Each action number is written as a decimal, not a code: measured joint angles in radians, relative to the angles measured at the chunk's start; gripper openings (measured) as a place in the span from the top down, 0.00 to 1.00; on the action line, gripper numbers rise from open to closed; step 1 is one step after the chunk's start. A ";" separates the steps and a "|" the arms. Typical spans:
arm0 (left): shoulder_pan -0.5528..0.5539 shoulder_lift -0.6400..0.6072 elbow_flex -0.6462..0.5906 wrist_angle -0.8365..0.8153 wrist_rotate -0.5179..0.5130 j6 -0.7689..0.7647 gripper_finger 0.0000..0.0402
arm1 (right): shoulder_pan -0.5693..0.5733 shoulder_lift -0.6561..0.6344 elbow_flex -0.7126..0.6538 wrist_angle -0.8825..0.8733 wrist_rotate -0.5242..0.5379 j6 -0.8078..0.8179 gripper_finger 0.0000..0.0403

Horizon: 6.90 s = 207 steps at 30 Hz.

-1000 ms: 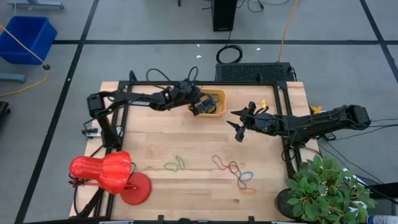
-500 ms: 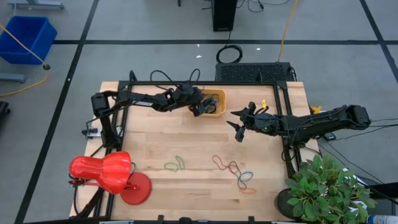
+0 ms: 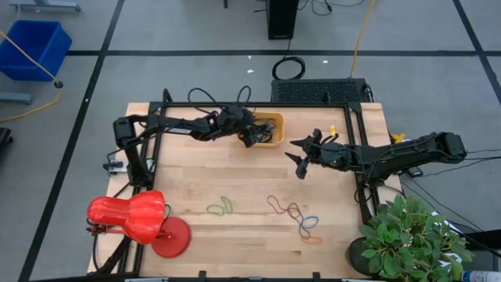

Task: Pick and place rubber bands into bin
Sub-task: Put the purple rubber band into the yellow bin, then put the right green rubber band into the yellow bin

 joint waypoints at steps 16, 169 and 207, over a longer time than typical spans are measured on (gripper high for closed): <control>-0.056 -0.285 0.001 -0.078 0.213 -0.098 0.42 | 0.005 0.000 0.065 -0.084 -0.365 -0.026 0.53; -0.318 -0.513 0.001 -0.573 0.212 -0.206 0.41 | -0.459 0.609 0.311 0.149 -0.340 -0.370 0.95; -0.382 -0.512 0.001 -0.664 0.263 -0.091 0.41 | -0.232 0.237 0.223 -0.026 -0.339 -0.283 0.54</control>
